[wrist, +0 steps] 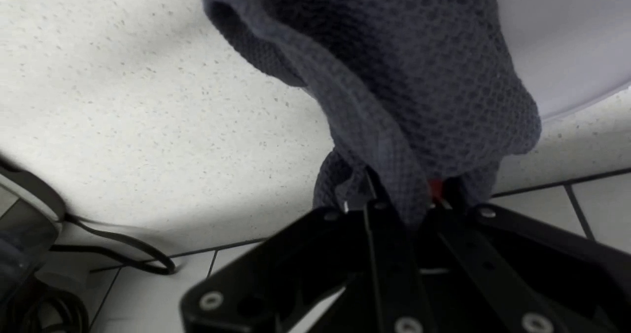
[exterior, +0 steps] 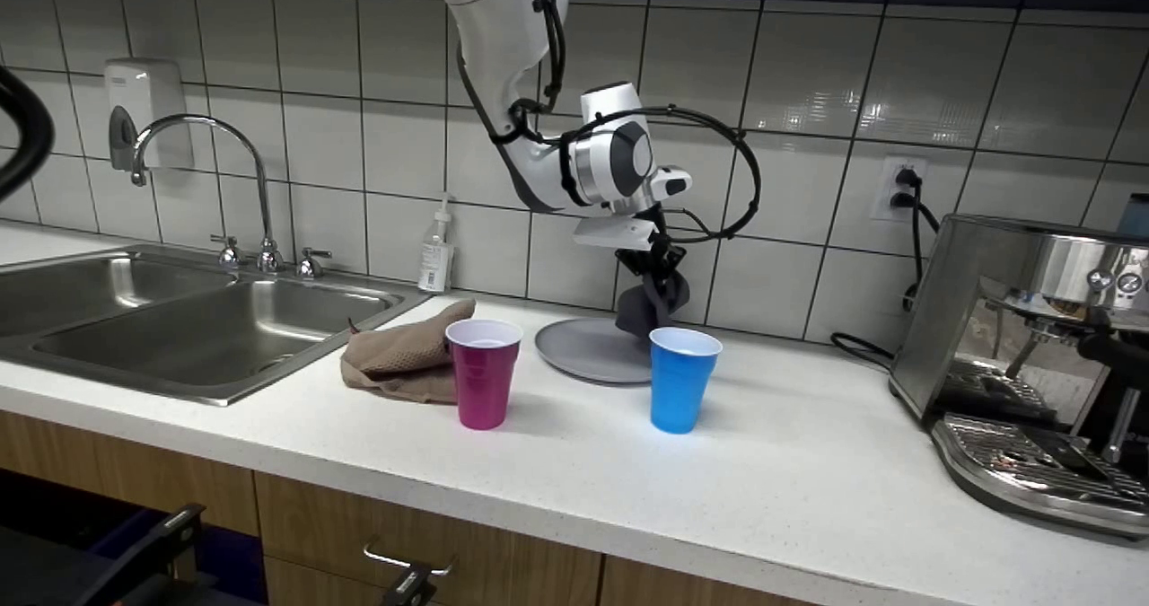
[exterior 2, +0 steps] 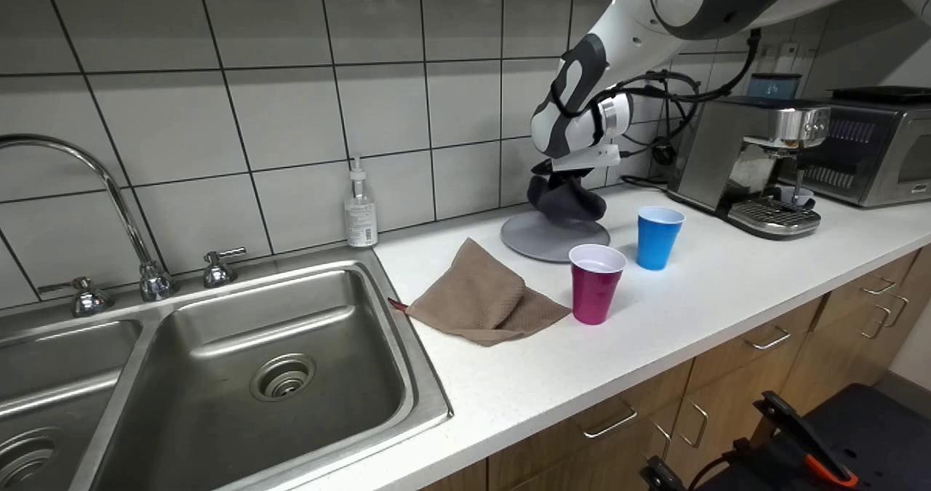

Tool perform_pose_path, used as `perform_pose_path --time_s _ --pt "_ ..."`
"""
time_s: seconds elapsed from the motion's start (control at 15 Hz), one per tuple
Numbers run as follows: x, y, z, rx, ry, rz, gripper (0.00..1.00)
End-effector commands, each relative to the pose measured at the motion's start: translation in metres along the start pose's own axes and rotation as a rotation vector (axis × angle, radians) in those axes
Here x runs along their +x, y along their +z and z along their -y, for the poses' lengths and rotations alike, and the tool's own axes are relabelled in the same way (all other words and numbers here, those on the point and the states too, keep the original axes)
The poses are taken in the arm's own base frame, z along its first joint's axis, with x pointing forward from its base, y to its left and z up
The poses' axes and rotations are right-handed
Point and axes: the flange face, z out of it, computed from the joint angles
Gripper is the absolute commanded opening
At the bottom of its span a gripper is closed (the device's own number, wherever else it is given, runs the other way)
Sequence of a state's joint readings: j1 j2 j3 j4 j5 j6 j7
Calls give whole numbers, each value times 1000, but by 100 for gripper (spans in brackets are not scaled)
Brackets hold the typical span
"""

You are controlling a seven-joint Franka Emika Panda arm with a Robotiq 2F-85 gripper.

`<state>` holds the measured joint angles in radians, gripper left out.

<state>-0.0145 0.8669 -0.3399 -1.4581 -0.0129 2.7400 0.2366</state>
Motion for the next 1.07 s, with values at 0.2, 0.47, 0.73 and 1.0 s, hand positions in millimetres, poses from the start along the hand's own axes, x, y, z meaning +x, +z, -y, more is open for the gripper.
perform_pose_path --time_s 0.2,0.47,0.73,1.0 --pt "8 -26 -41 -9 101 -44 1" --pt "11 -27 -69 -35 155 -55 1" --pt "13 -22 -93 -61 204 -53 1" --pt "16 -15 -113 -77 243 -51 1"
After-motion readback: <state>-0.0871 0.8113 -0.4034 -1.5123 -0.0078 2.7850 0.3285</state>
